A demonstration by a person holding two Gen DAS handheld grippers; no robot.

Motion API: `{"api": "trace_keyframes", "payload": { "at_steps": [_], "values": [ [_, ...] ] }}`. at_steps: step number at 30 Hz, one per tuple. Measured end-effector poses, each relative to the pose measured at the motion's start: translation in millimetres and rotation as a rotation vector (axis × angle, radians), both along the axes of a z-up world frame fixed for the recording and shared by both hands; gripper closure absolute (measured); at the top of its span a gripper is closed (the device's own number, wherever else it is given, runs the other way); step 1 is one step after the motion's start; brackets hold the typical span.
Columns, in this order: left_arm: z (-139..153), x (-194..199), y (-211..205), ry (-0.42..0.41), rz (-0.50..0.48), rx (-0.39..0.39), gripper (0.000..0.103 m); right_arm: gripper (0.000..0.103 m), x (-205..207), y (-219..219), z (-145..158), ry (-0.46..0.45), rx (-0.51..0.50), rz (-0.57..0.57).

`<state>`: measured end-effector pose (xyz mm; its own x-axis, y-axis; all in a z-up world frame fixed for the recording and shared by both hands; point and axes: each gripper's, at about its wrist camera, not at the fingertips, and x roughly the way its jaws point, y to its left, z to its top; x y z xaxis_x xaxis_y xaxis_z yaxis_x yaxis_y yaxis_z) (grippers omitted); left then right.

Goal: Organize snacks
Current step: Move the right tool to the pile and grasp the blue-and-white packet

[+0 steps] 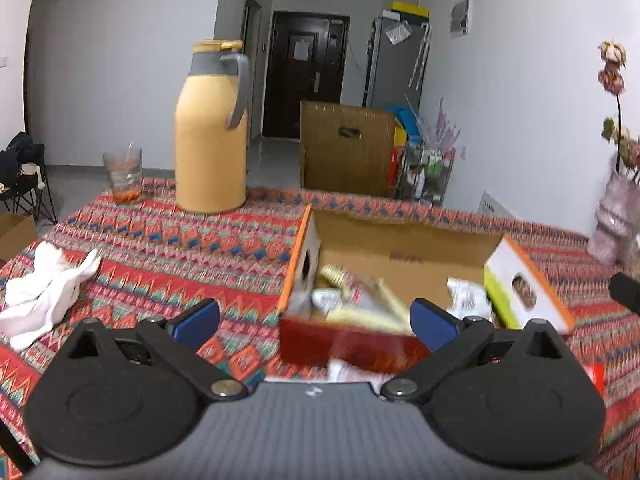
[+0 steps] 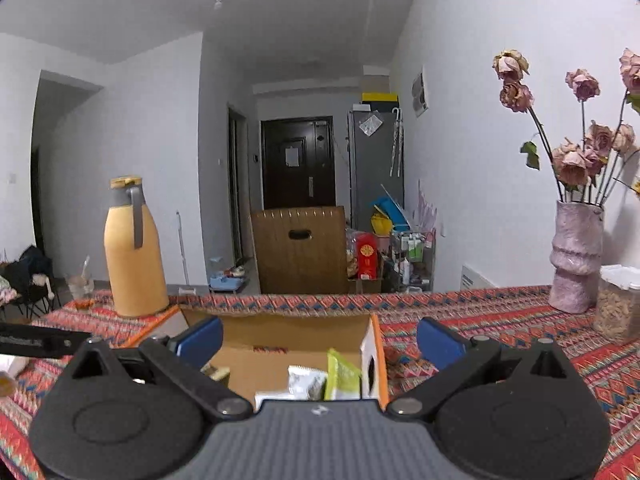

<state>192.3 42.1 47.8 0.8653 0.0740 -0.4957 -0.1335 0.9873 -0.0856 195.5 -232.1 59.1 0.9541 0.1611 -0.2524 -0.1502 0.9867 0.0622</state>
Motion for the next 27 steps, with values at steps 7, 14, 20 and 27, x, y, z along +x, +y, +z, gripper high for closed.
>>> {"api": "trace_keyframes", "payload": {
  "at_steps": [7, 14, 20, 27],
  "values": [
    [-29.8, -31.5, 12.0, 0.07, -0.025, 0.021, 0.0, 0.0, -35.8, -7.0, -25.8, 0.078, -0.027, -0.011],
    [-52.2, -57.4, 7.3, 0.061, -0.082, 0.009, 0.0, 0.0, -59.1, -11.8, -55.5, 0.165, -0.038, -0.032],
    [-70.3, -54.4, 7.8, 0.061, -0.081, -0.003, 0.0, 0.0, -62.9, -11.8, -68.9, 0.191, -0.048, -0.032],
    [-73.1, -54.5, 11.9, 0.052, -0.087, -0.033, 0.0, 0.0, -47.9, 10.9, -67.7, 0.188, -0.233, 0.07]
  ]
}}
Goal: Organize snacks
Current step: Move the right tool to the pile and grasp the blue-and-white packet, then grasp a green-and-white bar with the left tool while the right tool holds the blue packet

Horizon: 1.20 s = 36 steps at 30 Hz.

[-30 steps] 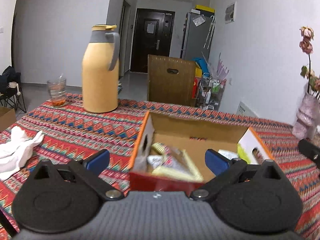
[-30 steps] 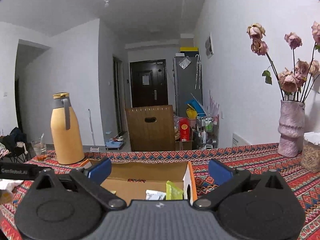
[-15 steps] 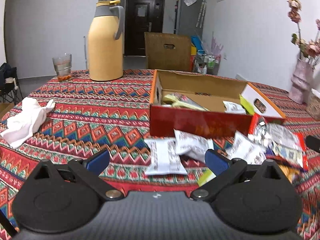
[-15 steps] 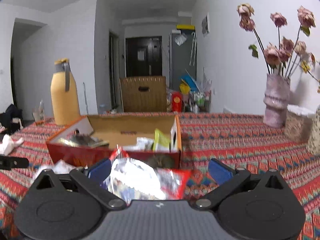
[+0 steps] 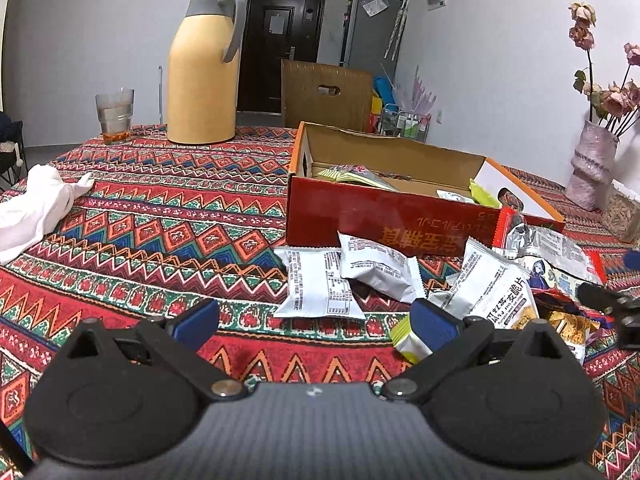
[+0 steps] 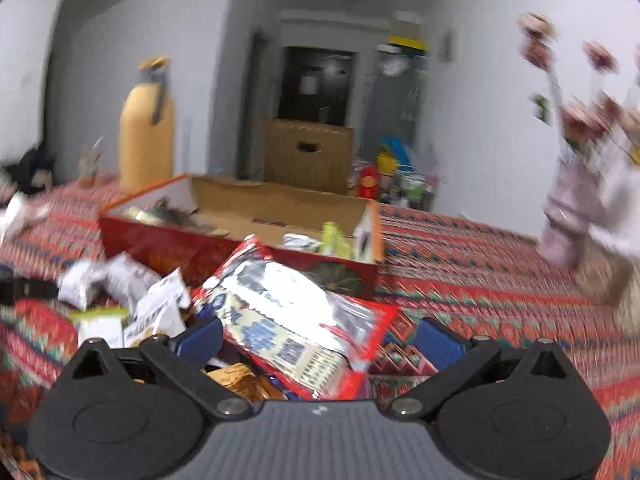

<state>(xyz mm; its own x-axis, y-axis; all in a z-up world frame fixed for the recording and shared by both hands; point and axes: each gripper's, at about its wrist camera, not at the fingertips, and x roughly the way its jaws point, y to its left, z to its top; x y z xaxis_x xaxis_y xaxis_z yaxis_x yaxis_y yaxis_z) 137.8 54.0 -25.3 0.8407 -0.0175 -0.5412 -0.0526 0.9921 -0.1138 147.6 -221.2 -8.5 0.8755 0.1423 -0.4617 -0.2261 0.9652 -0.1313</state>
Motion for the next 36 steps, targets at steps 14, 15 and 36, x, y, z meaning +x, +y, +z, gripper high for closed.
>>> {"api": "trace_keyframes", "payload": {
  "at_steps": [14, 15, 36],
  "values": [
    [-1.6, 0.0, -1.3, 0.002, -0.028, -0.013, 0.0, 0.0, 59.4, 48.3, -9.2, 0.112, -0.384, 0.279],
    [-1.7, 0.0, -0.7, 0.002, -0.029, -0.017, 0.0, 0.0, 62.6, 49.5, -8.6, 0.123, -0.383, 0.291],
    [0.1, -2.5, 2.5, -0.008, -0.02, -0.04, 0.0, 0.039, 40.9, 34.3, -1.5, 0.095, -0.243, 0.229]
  ]
}}
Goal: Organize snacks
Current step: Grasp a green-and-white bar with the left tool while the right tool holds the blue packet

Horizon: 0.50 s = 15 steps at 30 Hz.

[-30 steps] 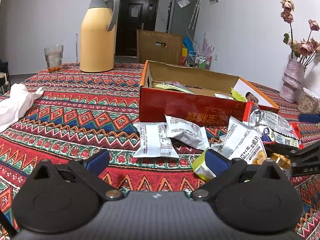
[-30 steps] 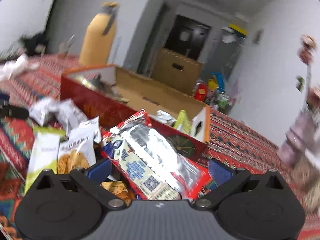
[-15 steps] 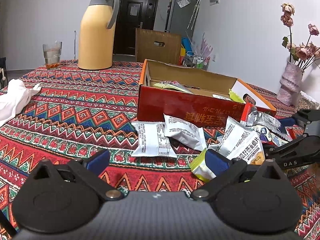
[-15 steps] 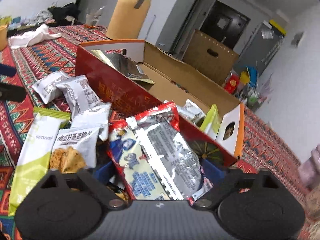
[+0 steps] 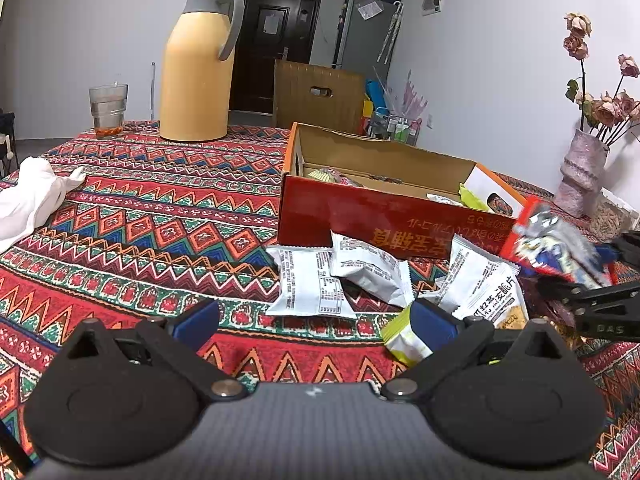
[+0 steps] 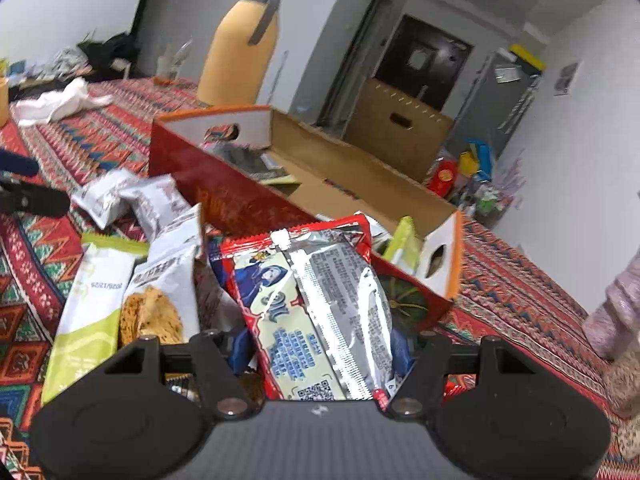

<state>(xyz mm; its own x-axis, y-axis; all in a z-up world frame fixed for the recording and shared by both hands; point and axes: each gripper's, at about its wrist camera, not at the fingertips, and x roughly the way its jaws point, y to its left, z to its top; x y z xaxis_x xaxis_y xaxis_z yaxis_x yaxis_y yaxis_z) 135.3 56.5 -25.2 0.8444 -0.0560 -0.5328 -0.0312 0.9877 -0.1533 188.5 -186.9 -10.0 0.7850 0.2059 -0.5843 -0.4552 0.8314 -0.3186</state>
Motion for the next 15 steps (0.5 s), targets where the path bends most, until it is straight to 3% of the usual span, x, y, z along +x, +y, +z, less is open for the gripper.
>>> {"api": "trace_keyframes", "payload": {
  "at_steps": [7, 15],
  "values": [
    [-1.1, 1.2, 0.6, 0.007, 0.011, 0.004, 0.0, 0.039, -33.5, -12.5, 11.7, -0.137, 0.117, -0.118],
    [2.7, 6.3, -8.6, 0.075, 0.013, 0.038, 0.0, 0.039, -57.2, -29.3, 12.8, -0.178, 0.314, -0.244]
  ]
}}
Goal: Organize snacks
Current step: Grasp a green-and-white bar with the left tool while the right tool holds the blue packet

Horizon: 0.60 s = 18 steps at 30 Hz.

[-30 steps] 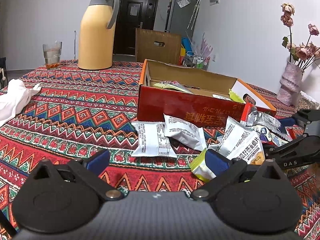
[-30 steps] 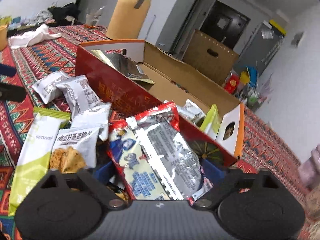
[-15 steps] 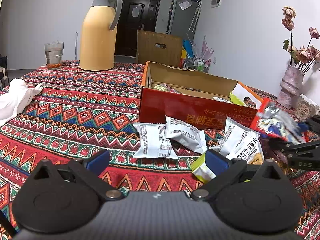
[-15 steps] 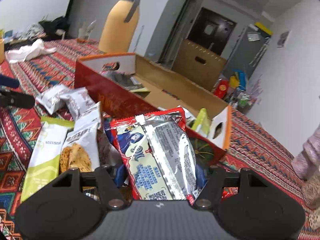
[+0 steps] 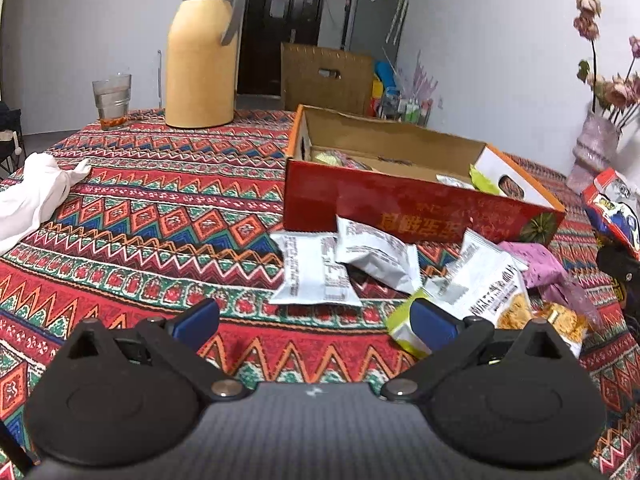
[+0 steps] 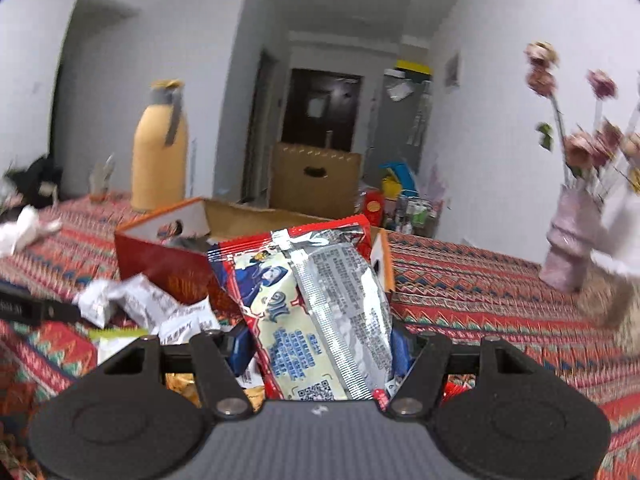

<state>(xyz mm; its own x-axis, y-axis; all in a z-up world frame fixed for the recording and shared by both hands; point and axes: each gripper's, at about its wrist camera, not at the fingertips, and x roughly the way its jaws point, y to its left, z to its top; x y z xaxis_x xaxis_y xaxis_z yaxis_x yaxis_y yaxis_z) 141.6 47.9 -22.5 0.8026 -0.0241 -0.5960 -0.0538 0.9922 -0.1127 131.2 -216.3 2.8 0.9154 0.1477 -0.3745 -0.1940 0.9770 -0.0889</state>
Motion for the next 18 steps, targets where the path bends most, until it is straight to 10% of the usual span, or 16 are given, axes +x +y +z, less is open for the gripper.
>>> {"api": "trace_keyframes", "payload": {
  "at_steps": [18],
  "values": [
    [-5.3, 20.0, -100.1, 0.155, -0.054, 0.072, 0.0, 0.039, -20.2, -21.8, -4.6, -0.032, 0.093, 0.002]
  ]
}}
